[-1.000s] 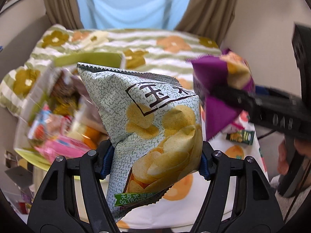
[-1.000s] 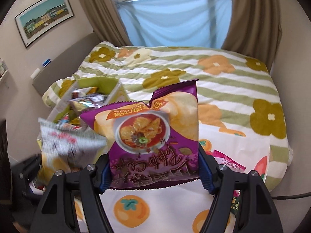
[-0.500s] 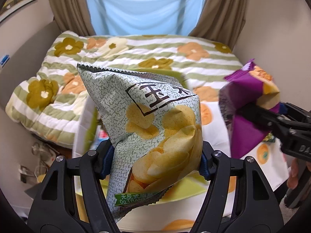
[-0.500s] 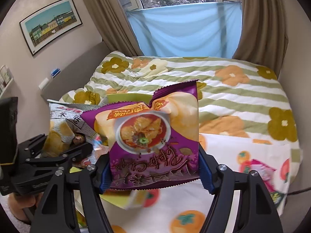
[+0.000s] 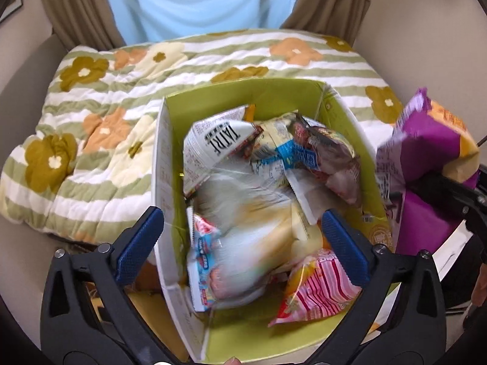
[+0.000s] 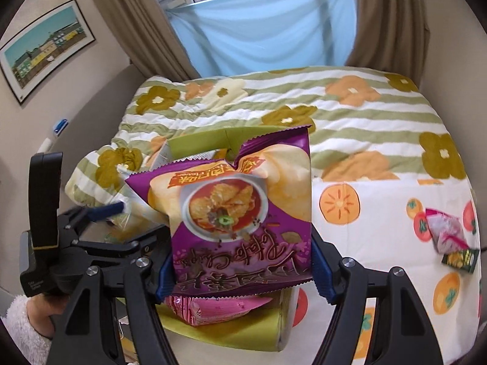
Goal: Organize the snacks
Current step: 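Carry both bags over the box and open both tools to drop them in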
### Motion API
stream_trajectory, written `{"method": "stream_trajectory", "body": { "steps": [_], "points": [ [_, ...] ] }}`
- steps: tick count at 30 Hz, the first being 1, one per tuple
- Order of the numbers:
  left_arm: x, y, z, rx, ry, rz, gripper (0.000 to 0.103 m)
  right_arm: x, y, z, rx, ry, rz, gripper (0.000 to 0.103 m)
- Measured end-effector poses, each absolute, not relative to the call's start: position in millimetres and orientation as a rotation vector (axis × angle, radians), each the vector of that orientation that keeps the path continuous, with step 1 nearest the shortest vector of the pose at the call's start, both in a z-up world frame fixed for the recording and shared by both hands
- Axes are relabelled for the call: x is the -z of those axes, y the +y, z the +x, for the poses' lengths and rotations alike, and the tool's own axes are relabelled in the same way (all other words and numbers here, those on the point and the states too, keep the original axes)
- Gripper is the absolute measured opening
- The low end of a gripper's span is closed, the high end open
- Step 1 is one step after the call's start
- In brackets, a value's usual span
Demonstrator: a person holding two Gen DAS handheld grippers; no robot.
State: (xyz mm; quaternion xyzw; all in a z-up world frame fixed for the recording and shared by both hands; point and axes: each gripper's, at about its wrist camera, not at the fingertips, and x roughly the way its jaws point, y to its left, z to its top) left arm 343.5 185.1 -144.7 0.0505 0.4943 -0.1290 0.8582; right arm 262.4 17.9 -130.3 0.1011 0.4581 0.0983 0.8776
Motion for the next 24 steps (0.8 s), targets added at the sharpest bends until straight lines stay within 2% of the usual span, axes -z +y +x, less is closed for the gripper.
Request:
{"method": "stream_trajectory", "body": {
  "steps": [10,19,21,22,23,24],
  "points": [
    [129,230,317,0.208,0.996,0.036,0.102,130,38,258,-0.237,0.943,0.210,0.068],
    [125,240,312,0.193,0.991,-0.001,0.102,140,56,270,-0.232,0.951,0.235,0.068],
    [127,240,310,0.193,0.995,-0.003,0.102,142,55,269,-0.228,0.943,0.261,0.073],
    [128,240,309,0.191,0.996,-0.003,0.102,142,54,266,-0.217,0.928,0.274,0.082],
    [131,240,308,0.187,0.999,-0.003,0.102,142,51,264,-0.204,0.910,0.283,0.096],
    [133,241,308,0.185,1.002,-0.005,0.102,143,47,259,-0.189,0.884,0.294,0.102]
  ]
}}
